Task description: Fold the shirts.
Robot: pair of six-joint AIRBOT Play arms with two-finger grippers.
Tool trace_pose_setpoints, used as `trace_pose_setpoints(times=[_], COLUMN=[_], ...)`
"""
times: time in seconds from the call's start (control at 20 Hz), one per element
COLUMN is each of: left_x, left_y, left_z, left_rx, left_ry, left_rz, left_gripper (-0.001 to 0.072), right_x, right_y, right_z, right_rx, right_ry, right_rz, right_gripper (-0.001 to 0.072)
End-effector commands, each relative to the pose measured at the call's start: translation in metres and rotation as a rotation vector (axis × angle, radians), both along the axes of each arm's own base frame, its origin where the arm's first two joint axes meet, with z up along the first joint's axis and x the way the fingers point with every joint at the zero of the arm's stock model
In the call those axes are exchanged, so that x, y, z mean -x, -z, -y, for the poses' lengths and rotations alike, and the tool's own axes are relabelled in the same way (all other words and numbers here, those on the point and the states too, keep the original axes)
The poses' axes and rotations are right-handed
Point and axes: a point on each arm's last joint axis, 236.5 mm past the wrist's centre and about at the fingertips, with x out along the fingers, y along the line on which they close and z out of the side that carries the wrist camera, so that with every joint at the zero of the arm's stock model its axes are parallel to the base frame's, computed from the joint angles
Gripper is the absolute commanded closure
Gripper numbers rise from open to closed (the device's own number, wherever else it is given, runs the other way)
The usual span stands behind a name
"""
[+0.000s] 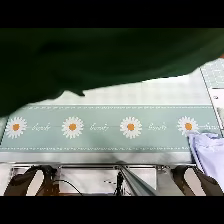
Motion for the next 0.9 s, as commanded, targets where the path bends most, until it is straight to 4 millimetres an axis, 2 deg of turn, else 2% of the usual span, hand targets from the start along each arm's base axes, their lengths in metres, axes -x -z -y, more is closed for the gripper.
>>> trace_pose_setpoints(times=[0.0,0.1,0.15,0.2,0.4,0.5,0.6,0.7,0.85], left_x=[0.043,0.052,0.053,0.054,0.055,0.047,0.03,0.003,-0.049], left_y=[0.032,0.068,0.078,0.084,0.088,0.098,0.121,0.149,0.218], left_z=[-0.023,-0.036,-0.04,-0.04,-0.038,-0.042,-0.045,-0.051,-0.065], left_rx=[-0.008,-0.018,-0.022,-0.031,-0.054,-0.079,-0.083,-0.082,-0.061], left_ry=[-0.16,-0.228,-0.244,-0.243,-0.236,-0.238,-0.218,-0.194,-0.154], left_rz=[-0.095,-0.234,-0.276,-0.304,-0.322,-0.374,-0.498,-0.617,-0.88], left_gripper=[0.0675,0.0675,0.0675,0.0675,0.0674,0.0675,0.0674,0.0675,0.0676], right_x=[0.042,0.057,0.062,0.064,0.069,0.068,0.059,0.033,-0.012], right_y=[0.042,0.072,0.081,0.086,0.098,0.103,0.128,0.154,0.229], right_z=[0.022,0.042,0.048,0.046,0.039,0.042,0.051,0.056,0.083], right_rx=[0.067,0.109,0.124,0.126,0.146,0.154,0.139,0.135,0.106], right_ry=[0.217,0.324,0.352,0.34,0.296,0.289,0.264,0.21,0.208], right_rz=[-0.181,-0.301,-0.341,-0.36,-0.411,-0.433,-0.561,-0.67,-0.94], right_gripper=[0.0692,0.0692,0.0692,0.0692,0.0692,0.0692,0.0692,0.0692,0.0692])
